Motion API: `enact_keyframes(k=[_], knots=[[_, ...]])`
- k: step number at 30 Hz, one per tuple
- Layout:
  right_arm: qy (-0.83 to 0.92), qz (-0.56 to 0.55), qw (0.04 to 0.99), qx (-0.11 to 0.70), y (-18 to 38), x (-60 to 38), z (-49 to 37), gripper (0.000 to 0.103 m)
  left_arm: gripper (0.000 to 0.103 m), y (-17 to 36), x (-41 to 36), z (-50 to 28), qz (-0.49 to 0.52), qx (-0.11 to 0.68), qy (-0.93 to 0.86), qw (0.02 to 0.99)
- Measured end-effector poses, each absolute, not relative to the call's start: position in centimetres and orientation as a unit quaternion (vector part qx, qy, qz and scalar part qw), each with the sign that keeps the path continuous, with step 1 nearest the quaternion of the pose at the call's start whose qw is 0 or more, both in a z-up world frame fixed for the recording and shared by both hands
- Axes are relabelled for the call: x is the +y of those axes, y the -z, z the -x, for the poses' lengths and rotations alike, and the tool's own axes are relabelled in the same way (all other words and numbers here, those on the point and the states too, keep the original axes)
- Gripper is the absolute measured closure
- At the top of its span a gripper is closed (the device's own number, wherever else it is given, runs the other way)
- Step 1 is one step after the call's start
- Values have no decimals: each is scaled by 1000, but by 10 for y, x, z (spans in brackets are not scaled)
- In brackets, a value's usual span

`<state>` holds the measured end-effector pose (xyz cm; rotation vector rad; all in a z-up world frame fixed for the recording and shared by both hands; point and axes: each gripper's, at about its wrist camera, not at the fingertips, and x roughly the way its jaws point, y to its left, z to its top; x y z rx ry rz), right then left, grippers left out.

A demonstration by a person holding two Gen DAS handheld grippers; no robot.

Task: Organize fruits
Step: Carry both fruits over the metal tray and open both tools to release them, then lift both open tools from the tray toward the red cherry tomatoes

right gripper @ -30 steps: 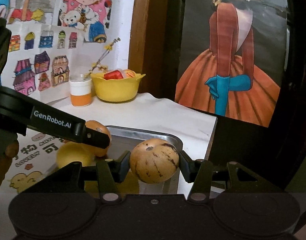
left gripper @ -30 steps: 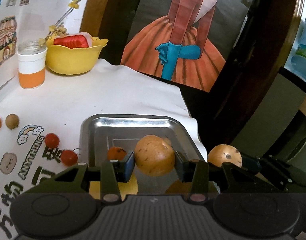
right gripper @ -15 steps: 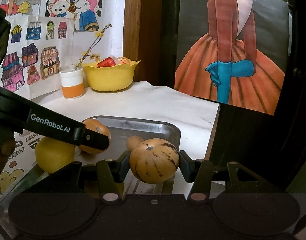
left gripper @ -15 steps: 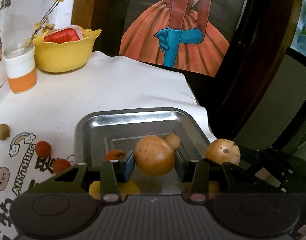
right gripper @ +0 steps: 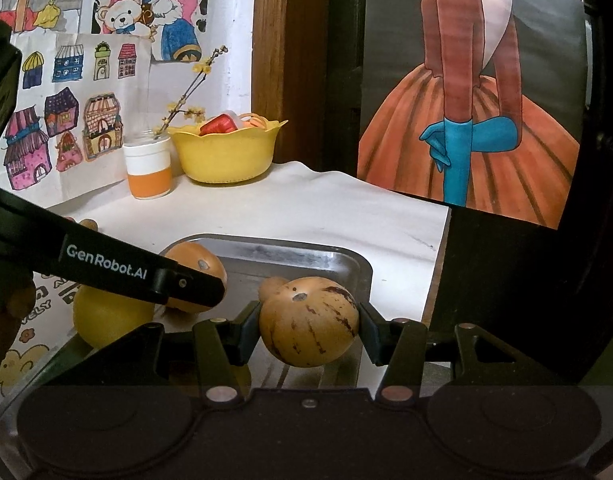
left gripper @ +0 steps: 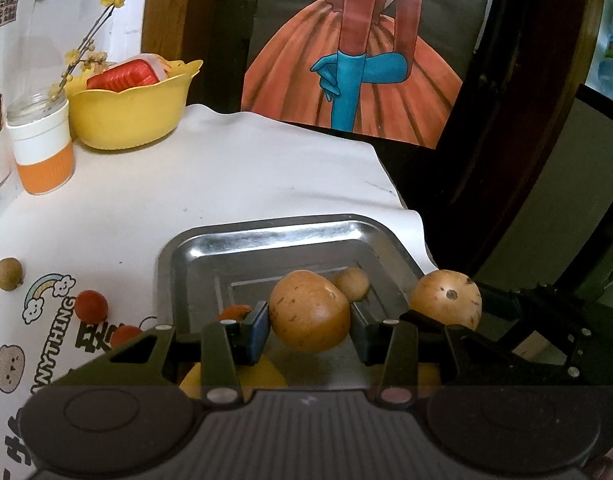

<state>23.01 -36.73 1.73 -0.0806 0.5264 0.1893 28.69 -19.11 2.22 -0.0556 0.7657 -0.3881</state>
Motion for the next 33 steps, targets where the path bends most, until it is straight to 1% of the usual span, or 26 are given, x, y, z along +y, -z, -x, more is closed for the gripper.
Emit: enact_keyframes(k=[7,10,12,14,15,17,18,20,22,23,25,26,28,30,33], knots=[[-95,39,961,258,-18,-366,-229,49,55,-23,-192,-286,27,370,189,909],[-100,37,961,254,-19,-365,-227,43,54,-24,-190,-285,35,370,189,909],[-96,40,962,252,-20,-364,-225,42,53,-25,-189,-285,40,371,189,908],[-93,34,963,249,-21,-365,-223,38,51,-25,-187,-284,44,369,188,909],[-92,32,964,247,-22,-367,-222,36,48,-26,-186,-283,47,367,187,910],[-89,29,966,242,-25,-368,-218,30,44,-28,-183,-280,53,362,185,912],[-87,28,966,240,-27,-370,-216,28,40,-30,-182,-280,56,359,184,913],[-84,27,968,236,-30,-370,-212,22,33,-33,-179,-277,63,352,180,917],[-82,25,969,232,-33,-372,-208,17,23,-36,-177,-272,68,343,175,920],[-81,24,970,229,-35,-372,-205,15,21,-37,-176,-270,69,338,173,922],[-80,21,971,225,-38,-373,-198,10,14,-41,-172,-265,74,328,166,927],[-81,20,971,222,-40,-373,-194,8,12,-43,-170,-262,76,324,163,929],[-81,19,972,218,-44,-373,-187,4,3,-47,-168,-256,79,316,159,932],[-79,18,974,213,-48,-372,-178,1,1,-51,-164,-248,79,305,151,937],[-76,16,975,210,-54,-371,-165,1,1,-55,-159,-236,75,294,142,942]])
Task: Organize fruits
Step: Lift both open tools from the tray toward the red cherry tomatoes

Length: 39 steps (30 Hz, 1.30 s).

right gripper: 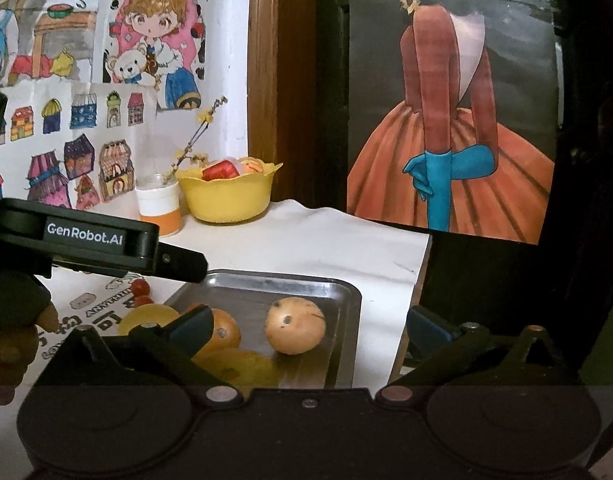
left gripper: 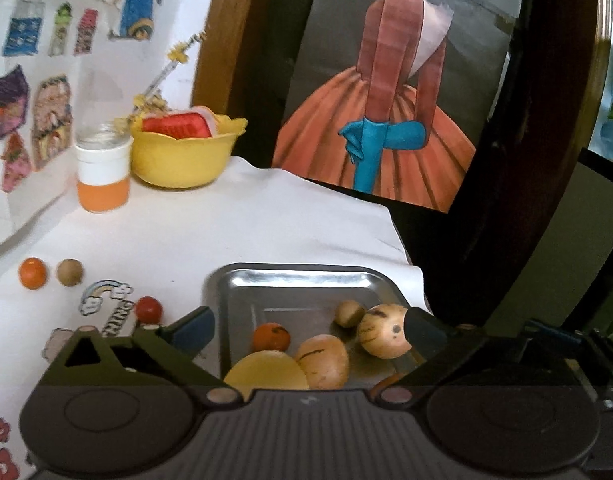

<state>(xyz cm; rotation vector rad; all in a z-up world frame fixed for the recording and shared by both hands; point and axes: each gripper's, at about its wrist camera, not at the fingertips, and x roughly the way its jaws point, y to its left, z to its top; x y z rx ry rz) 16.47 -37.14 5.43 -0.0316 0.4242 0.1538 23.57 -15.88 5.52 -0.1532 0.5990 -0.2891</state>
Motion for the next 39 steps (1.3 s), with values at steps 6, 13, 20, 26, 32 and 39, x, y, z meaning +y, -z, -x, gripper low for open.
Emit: enact_keyframes(k=[6,13,20,26,32,39], knots=[[-66,-8,975,214,-58,-369,-130,1,0,-54,-143,-206,78,298,129,943],[-59,-6,972,226,-60,-360,-91,1,0,-49,-125,-173,78,303,119,942],[-68,3,967,246,-60,-340,-64,1,0,-41,-107,-140,74,308,110,942],[-80,3,959,271,-54,-318,-45,1,0,-30,-91,-116,65,324,96,939],[-87,-10,949,302,-40,-298,-31,1,0,-20,-77,-91,43,325,62,943],[-104,10,943,316,-35,-272,-18,1,0,-19,-55,-72,73,321,36,944]])
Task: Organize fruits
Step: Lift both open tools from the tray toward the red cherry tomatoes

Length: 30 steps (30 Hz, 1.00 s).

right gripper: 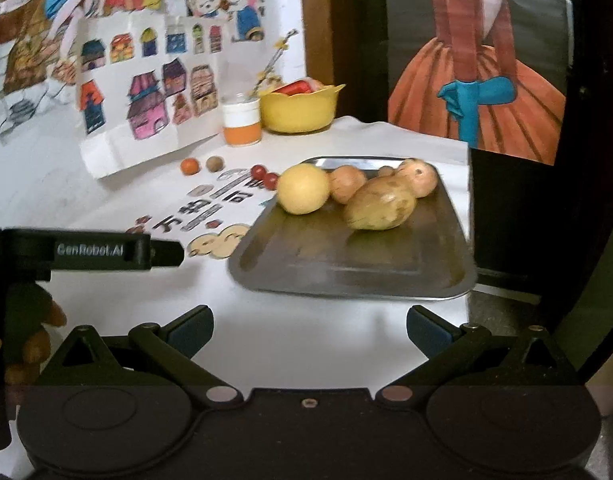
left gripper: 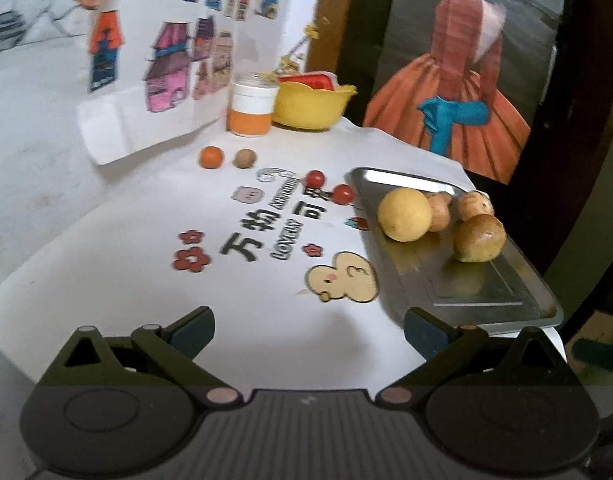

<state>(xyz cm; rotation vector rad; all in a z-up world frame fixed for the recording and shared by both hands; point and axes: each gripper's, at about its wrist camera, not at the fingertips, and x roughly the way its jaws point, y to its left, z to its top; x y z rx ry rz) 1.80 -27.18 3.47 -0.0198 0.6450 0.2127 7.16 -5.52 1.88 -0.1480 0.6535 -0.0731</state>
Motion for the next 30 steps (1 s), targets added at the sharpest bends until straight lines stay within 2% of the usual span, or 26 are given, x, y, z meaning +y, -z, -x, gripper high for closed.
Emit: enact_keyframes(k=[12,21,30], knots=[[-155,23,931,331,-36,-229,-7,1,0,-17,-9,-52,99,324,-13,941],[-201,35,919,337,-41,-195,-16,1,0,-27,19,-58,78,316,-46,945],[-230,64,908,344,-42,-159,-41,1,0,-22,57,-68,135,328,-59,933]])
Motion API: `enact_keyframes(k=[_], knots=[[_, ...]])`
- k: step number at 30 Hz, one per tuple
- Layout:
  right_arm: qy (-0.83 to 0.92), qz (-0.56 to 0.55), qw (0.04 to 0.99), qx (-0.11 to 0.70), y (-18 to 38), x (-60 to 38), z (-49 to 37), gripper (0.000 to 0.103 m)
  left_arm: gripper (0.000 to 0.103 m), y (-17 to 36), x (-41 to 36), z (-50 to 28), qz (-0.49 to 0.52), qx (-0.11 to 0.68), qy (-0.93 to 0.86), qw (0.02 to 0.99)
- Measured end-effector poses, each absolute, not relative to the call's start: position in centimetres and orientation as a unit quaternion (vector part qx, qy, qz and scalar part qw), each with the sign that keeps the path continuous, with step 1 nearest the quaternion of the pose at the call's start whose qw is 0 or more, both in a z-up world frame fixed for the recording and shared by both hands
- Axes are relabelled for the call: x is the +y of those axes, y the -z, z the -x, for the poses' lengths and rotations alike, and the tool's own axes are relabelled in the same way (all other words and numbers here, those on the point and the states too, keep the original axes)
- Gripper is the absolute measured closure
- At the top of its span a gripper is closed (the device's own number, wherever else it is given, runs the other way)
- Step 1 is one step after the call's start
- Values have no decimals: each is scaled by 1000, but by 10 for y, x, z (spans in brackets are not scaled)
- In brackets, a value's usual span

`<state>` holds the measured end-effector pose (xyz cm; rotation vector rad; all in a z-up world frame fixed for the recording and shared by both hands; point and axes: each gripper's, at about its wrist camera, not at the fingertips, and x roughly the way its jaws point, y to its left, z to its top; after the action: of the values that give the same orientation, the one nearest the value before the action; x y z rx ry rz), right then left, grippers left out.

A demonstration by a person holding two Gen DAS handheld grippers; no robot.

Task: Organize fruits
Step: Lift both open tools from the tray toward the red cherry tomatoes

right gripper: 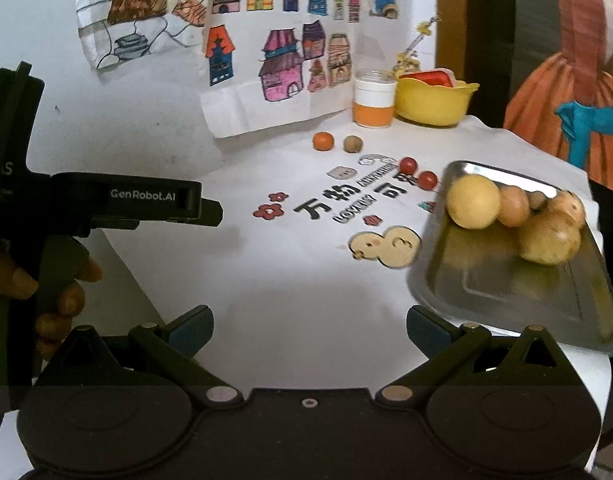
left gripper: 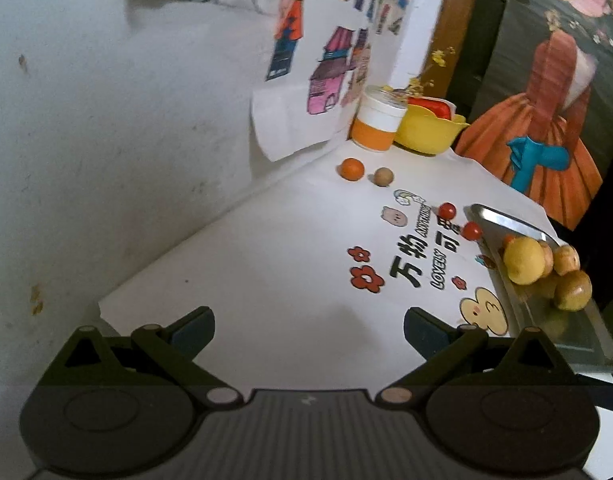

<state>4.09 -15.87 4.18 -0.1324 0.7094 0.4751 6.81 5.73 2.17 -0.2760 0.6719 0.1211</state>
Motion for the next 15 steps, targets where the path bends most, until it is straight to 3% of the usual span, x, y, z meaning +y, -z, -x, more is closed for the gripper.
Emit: enact_keyframes(k=[15], knots=[[-225,151,919,285,-79,-138,-101,1,0,-20,68,-117,126,322,-47,937]])
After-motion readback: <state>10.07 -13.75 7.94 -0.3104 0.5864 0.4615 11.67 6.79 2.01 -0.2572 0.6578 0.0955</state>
